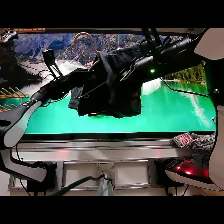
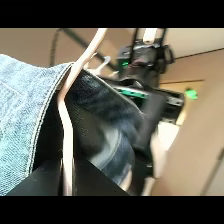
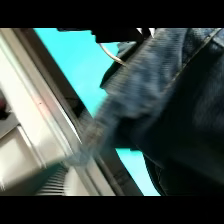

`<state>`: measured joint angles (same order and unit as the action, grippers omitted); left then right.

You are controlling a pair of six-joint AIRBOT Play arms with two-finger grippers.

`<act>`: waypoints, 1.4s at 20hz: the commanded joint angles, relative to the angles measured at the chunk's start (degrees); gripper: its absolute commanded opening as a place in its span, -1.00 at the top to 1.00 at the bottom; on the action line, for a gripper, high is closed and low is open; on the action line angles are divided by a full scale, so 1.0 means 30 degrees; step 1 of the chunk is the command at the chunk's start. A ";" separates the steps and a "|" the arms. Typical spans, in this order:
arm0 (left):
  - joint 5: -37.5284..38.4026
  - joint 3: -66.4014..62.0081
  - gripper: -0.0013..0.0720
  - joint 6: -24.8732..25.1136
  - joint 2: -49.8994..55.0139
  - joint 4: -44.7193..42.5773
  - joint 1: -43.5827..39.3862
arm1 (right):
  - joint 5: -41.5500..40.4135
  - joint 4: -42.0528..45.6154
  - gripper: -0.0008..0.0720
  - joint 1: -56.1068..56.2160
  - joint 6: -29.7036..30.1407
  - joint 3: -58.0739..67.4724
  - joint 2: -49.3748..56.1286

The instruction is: Fold the clothes and pants, and hang the long-sleeved shirts on hangers.

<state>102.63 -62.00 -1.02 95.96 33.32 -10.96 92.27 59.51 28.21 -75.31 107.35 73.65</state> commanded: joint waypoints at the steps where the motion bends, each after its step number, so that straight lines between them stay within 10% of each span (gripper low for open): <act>1: 0.1151 0.0000 0.90 0.0073 0.0277 -0.0051 -0.0641 | -0.0597 -0.1406 -0.88 0.0015 0.1035 0.0015 -0.0415; 4: 0.1158 0.0000 0.90 -0.0240 0.0270 -0.0969 -0.0991 | -0.2106 -0.0605 -0.73 0.0007 0.3446 0.0998 -0.1617; 9: 0.1151 0.0000 0.90 -0.0758 0.0262 -0.1107 -0.1457 | -0.1581 0.8553 -0.72 -0.0007 1.1737 0.2361 -0.3249; 22: 0.1151 0.0000 0.90 -0.1086 0.0270 -0.1107 -0.1501 | -0.2375 0.4772 -0.69 -0.2419 1.2007 -0.1953 0.0328; 25: 0.1151 0.0000 0.89 -0.1093 0.0270 -0.1100 -0.1486 | -0.2565 0.4393 0.83 -0.2397 1.1999 -0.1953 0.1173; 28: 0.1144 0.0000 0.08 -0.1086 0.0270 -0.1078 -0.1275 | -0.2674 0.4065 0.85 -0.2404 1.2021 -0.1938 0.0903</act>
<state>106.50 -62.06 -4.14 96.60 31.00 -15.29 84.55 73.43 21.06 -39.42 101.62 76.16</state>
